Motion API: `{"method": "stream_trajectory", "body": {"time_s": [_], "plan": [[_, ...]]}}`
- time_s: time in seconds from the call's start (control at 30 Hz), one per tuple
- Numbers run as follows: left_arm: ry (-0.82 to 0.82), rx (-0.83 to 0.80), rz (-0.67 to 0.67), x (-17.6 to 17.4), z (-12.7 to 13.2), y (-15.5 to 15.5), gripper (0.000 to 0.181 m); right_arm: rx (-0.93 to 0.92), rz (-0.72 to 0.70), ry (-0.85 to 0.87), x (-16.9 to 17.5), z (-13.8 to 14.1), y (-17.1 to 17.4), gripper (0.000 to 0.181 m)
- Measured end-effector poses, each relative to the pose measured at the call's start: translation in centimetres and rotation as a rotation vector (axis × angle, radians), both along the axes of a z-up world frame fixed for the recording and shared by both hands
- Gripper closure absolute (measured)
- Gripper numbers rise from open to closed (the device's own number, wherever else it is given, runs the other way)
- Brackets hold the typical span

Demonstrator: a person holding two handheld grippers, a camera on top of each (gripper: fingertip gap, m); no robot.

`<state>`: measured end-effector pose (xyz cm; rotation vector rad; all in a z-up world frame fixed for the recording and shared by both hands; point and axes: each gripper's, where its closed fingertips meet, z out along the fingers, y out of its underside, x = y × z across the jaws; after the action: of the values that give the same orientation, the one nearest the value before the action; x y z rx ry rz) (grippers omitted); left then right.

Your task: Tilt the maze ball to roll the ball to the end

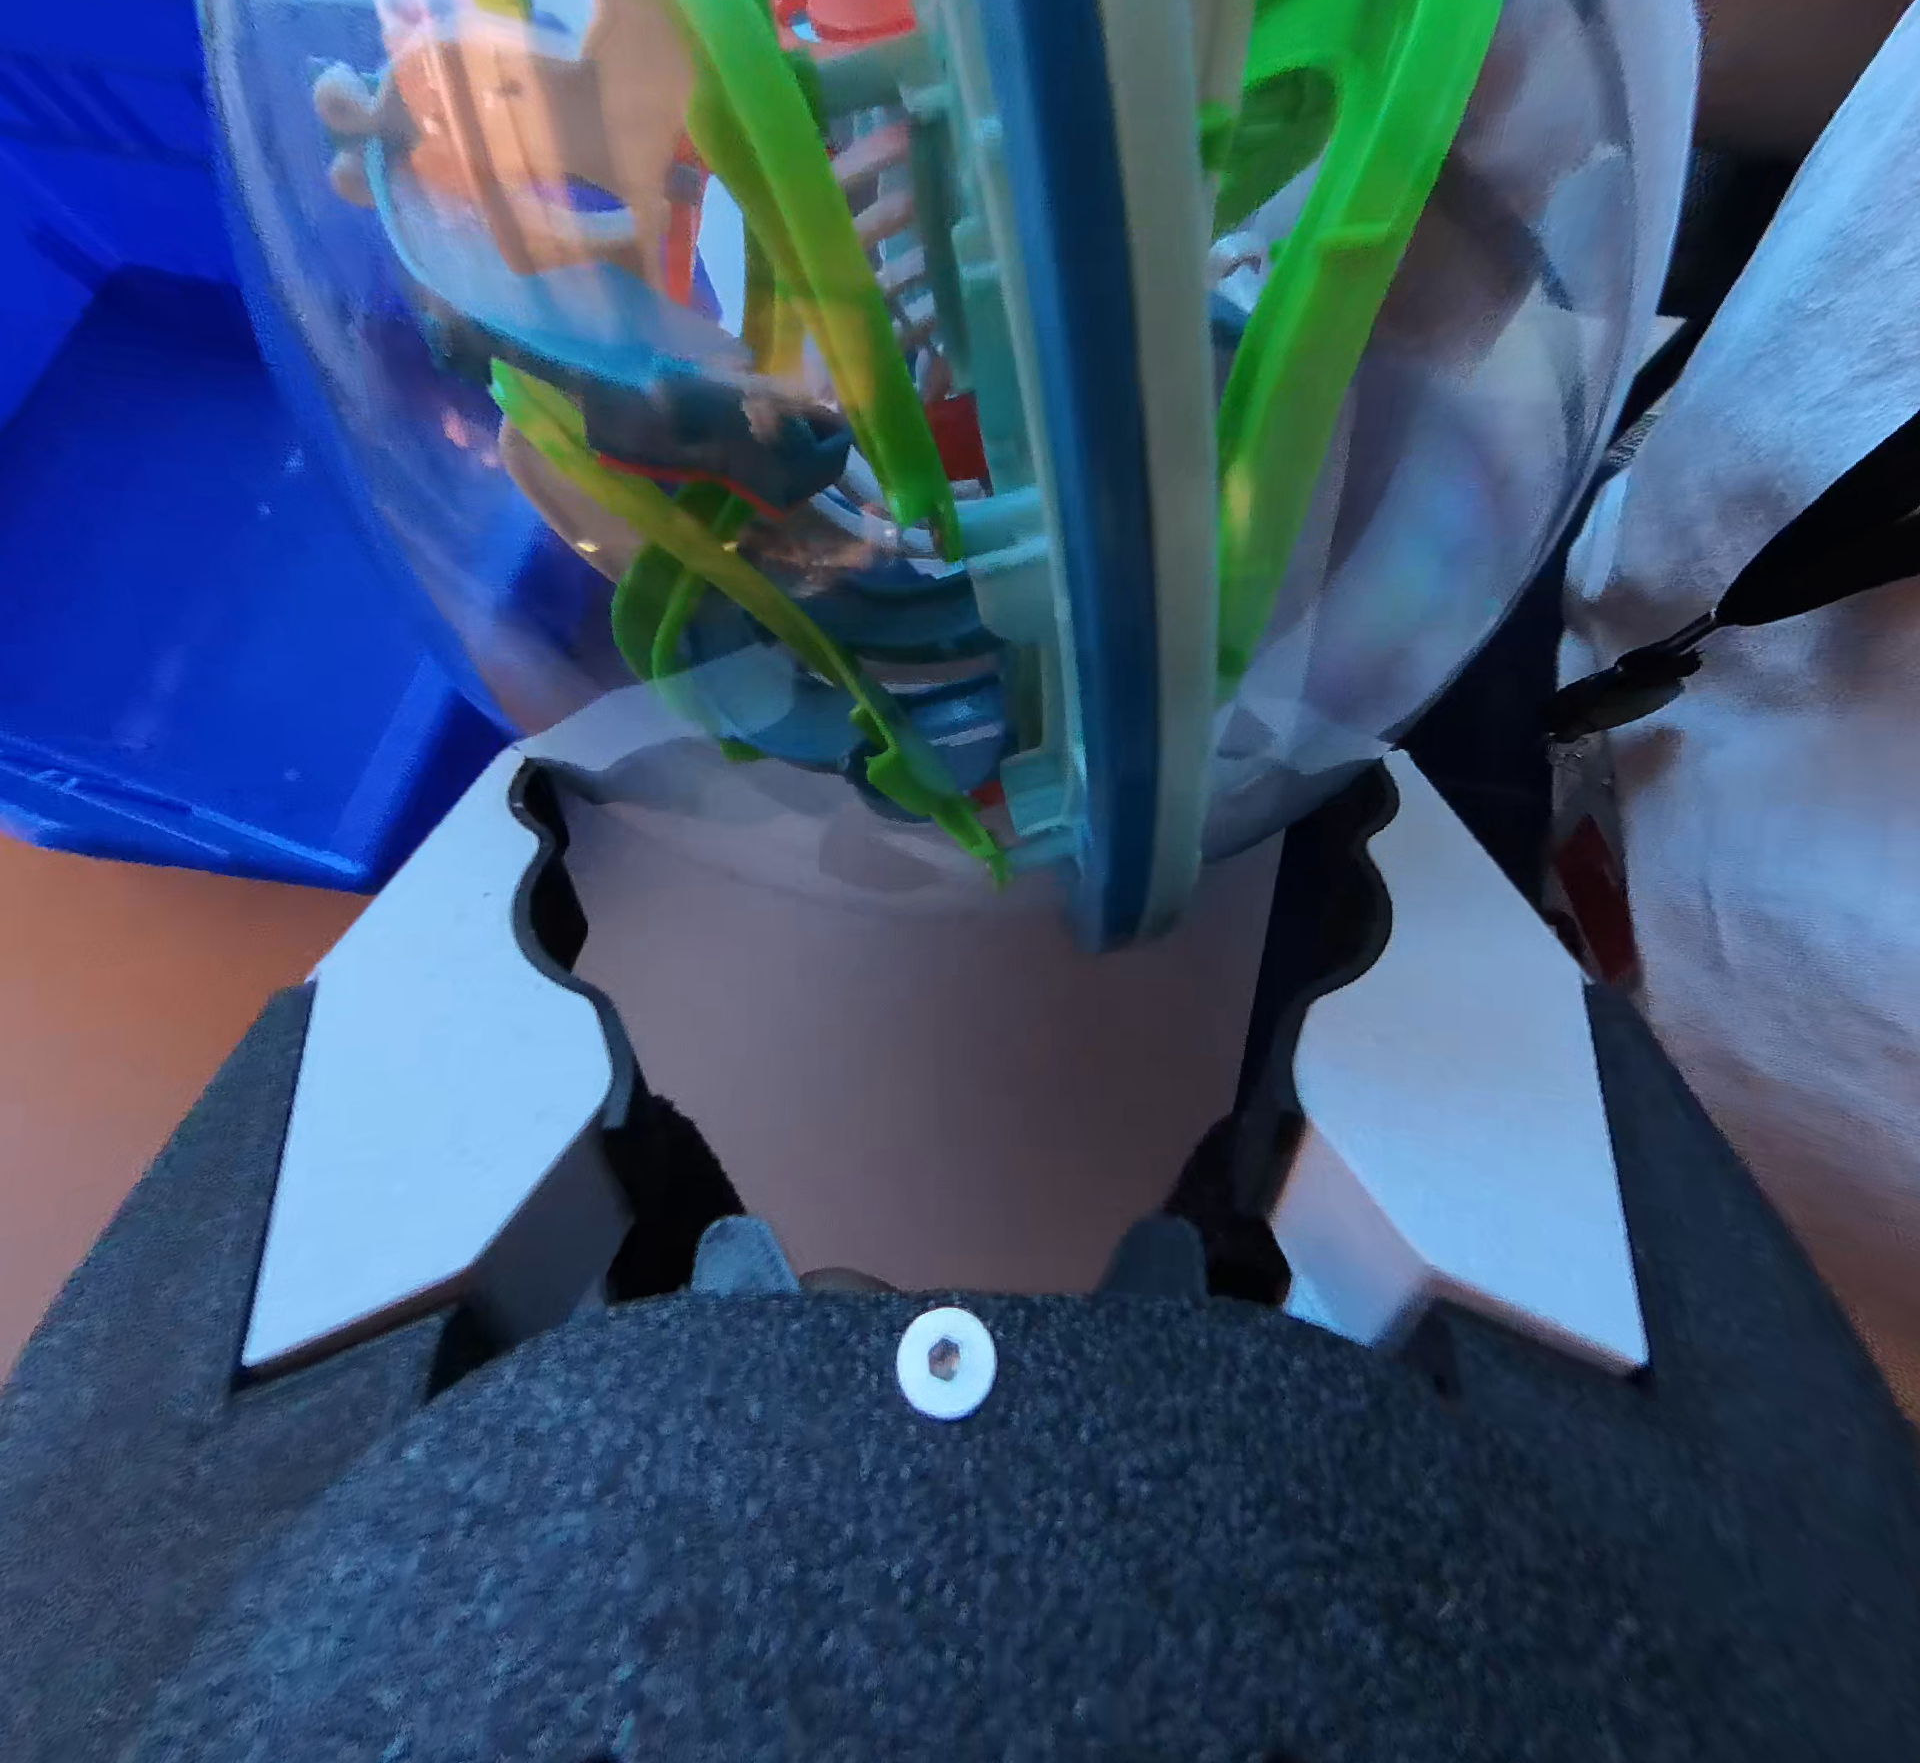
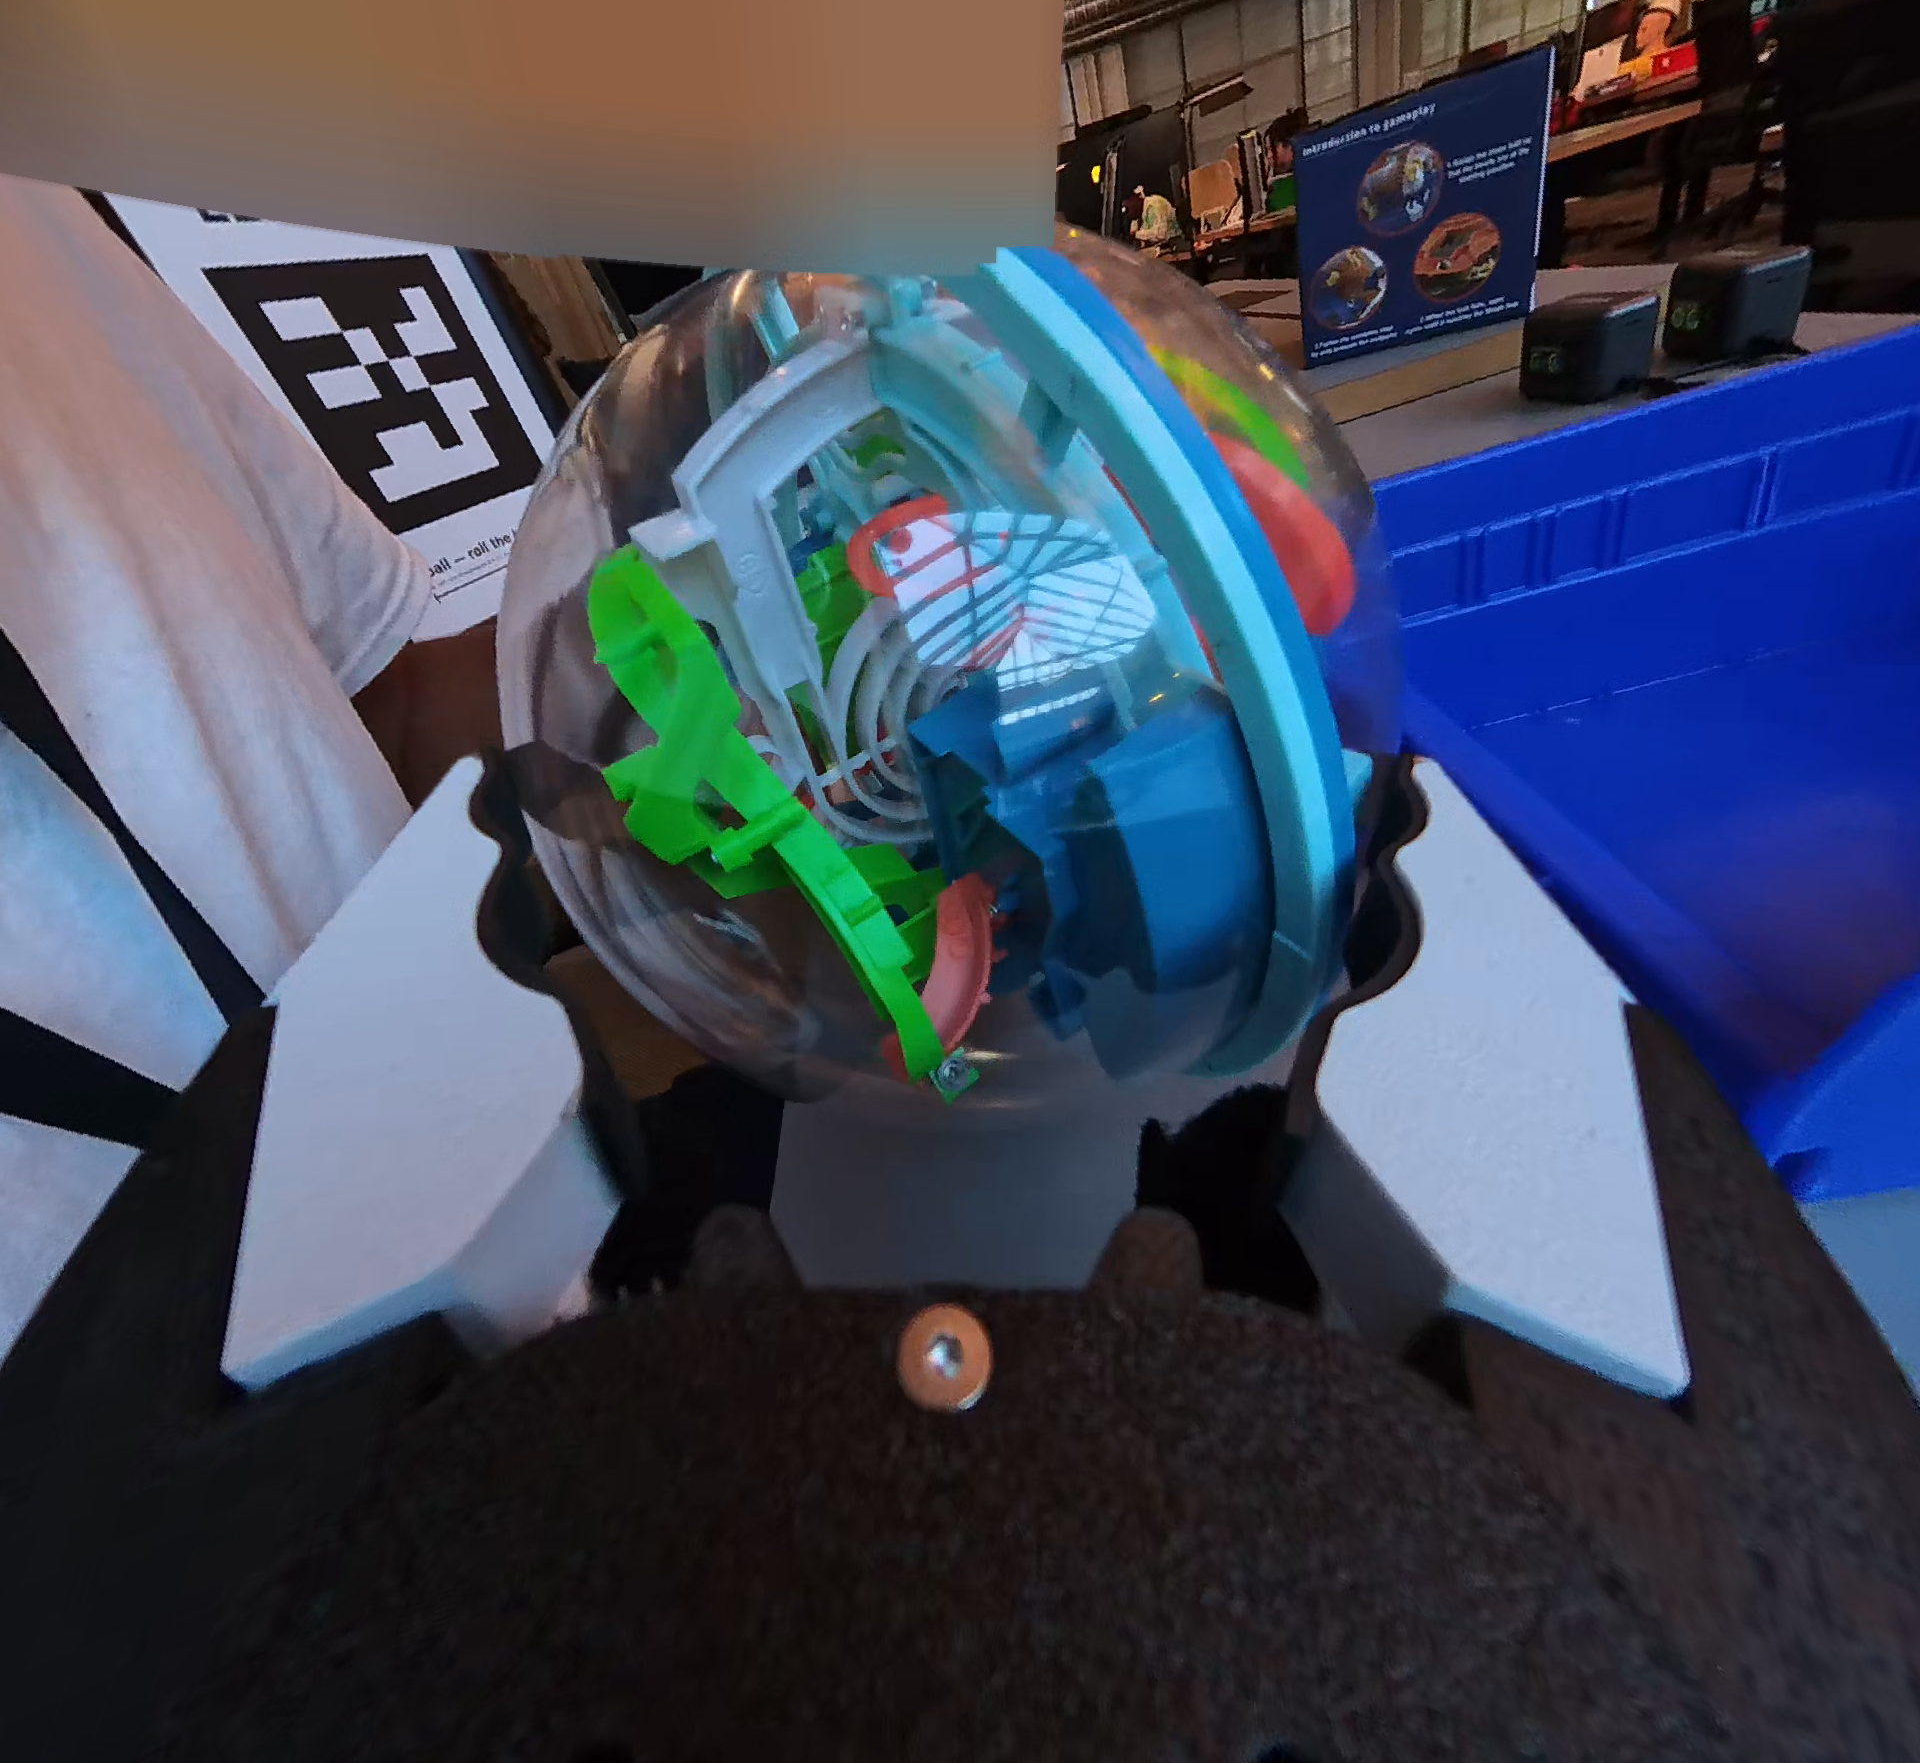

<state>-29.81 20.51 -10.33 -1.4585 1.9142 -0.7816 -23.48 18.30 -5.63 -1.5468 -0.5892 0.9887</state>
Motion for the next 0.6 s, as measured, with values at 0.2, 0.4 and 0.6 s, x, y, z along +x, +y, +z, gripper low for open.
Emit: {"method": "stream_trajectory", "body": {"time_s": [0.2,0.4,0.6], "plan": [[-0.006,0.178,0.012,0.2,0.1,0.2,0.038,0.147,-0.001,-0.084,0.1,0.1,-0.7,0.027],[0.001,0.444,0.019,0.1,0.1,1.0,0.039,0.299,-0.004,-0.265,0.1,-1.3,-1.1,0.028],[0.033,0.641,0.025,-0.4,1.8,0.8,0.039,0.467,-0.023,-0.271,-0.2,-0.7,-1.7,0.030]]}}
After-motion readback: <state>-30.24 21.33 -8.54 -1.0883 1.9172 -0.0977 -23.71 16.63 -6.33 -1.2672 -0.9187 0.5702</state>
